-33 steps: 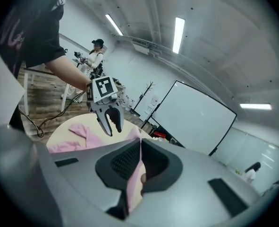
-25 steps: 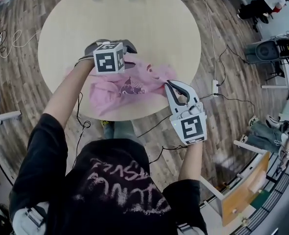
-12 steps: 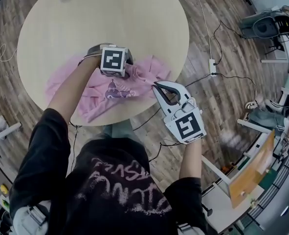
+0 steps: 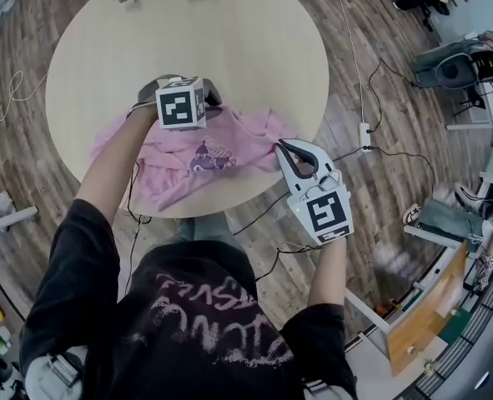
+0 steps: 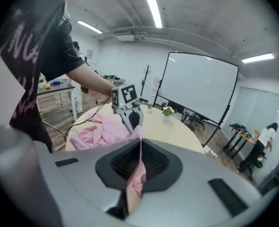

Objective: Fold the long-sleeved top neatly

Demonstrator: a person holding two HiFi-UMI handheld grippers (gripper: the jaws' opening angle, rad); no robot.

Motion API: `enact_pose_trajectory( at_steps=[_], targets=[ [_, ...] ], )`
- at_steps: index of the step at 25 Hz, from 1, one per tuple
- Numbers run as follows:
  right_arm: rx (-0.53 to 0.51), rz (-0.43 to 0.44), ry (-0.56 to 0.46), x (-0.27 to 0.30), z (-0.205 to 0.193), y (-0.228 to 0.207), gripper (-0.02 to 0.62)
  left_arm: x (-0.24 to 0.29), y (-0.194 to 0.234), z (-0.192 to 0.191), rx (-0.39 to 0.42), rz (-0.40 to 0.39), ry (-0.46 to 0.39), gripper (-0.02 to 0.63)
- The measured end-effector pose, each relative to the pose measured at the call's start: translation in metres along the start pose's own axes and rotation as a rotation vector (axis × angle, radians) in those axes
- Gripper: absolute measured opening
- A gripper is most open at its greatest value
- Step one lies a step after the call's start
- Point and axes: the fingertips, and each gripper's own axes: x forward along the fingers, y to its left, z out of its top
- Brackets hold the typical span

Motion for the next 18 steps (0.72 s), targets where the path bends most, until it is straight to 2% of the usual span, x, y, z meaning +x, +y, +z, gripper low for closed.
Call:
enact_pose_trajectory(
  at_steps=[4, 9, 14, 18],
  targets=[
    [-0.008, -0.114, -0.005, -0.004, 0.021, -0.015, 0.011, -0.08, 0.023, 0.005, -0.014, 0.272, -0.048, 0.029],
    [-0.023, -0.212, -0.125, -0.01, 0.083, -0.02, 0.011, -0.196, 0.025, 0.015, -0.014, 0.6, -0.107, 0.029],
    [-0.068, -0.268, -0.215, -0.03, 0.137, -0.003, 0.011, -0.282, -0.017, 0.026, 0.008, 0.806, -0.142, 0.029],
    [-0.108, -0.291, -0.288, -0.06, 0.167, 0.004, 0.011, -0.325, -0.05, 0.045, 0.012, 0.916, -0.148, 0.029]
  ],
)
